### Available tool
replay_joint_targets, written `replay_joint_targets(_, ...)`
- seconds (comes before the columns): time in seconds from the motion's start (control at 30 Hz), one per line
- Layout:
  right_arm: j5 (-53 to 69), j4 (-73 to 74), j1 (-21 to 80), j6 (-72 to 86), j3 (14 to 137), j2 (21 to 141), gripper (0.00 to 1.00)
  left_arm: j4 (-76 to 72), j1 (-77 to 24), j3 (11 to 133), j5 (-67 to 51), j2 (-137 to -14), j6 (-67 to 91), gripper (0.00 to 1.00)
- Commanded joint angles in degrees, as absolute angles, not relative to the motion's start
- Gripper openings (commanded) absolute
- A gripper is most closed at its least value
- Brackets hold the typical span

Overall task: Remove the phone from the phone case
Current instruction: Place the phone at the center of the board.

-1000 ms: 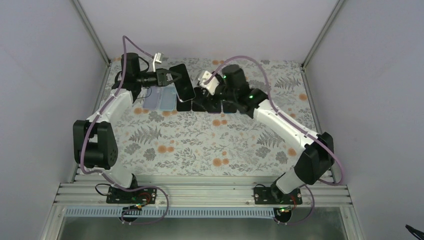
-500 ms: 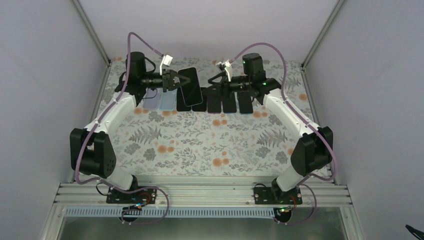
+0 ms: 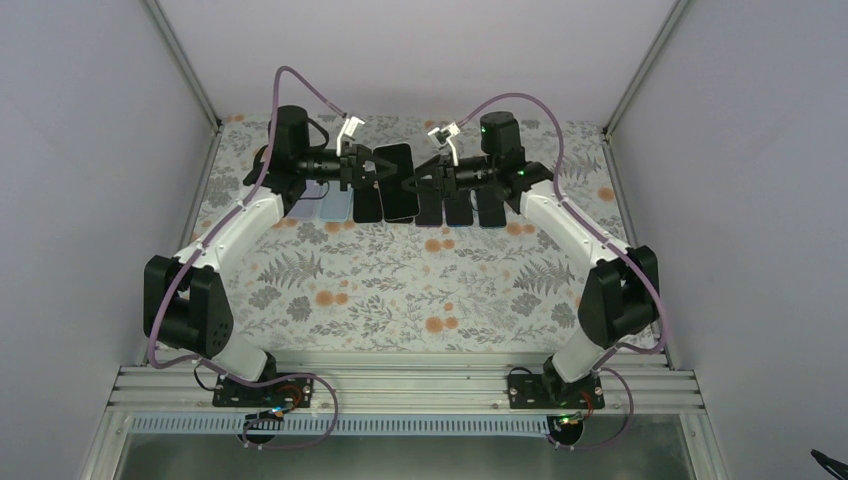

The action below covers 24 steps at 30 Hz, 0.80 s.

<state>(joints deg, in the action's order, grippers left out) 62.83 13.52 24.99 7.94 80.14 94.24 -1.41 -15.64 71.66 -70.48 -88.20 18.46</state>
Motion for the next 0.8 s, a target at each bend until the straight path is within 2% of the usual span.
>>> replay_joint_targets(0.0,66.5,9.6,25.0,11.6,78.5,94.8,0.34,-6.0,-16.1,74.0,-71.0,-87.9,18.7,0.02)
replay_joint_targets(0.2,69.4,7.6,24.8,14.2,78.4,96.4,0.08,-5.4,-16.4,74.2,-70.4,-88.2,18.1,0.02)
replay_joint_targets(0.3,69.4,7.8,24.6,14.1,78.4,96.4,0.04,-3.5,-16.4,74.6,-69.5,-88.2,17.0,0.05)
replay_joint_targets(0.37,69.2,8.0,24.1,13.8,78.1,96.0,0.04,-1.8,-16.4,75.1,-68.6,-88.3,15.9,0.17)
replay_joint_targets(0.4,69.0,8.5,23.8,13.3,78.0,95.8,0.04,-0.7,-16.4,75.4,-68.2,-88.4,15.4,0.27)
replay_joint_targets(0.47,67.5,10.3,22.9,11.5,78.4,95.7,0.04,1.4,-16.3,76.2,-67.7,-88.7,14.4,0.53)
replay_joint_targets(0.53,66.0,12.0,21.6,9.9,78.6,94.3,0.04,2.7,-16.3,76.9,-67.1,-88.9,13.5,0.69)
replay_joint_targets(0.6,65.1,13.4,20.4,8.6,78.5,93.5,0.04,3.8,-16.3,77.2,-66.3,-88.8,12.6,0.81)
replay_joint_targets(0.77,64.0,20.6,16.4,2.9,79.6,94.2,0.04,7.4,-16.3,78.6,-64.8,-89.0,9.4,1.00)
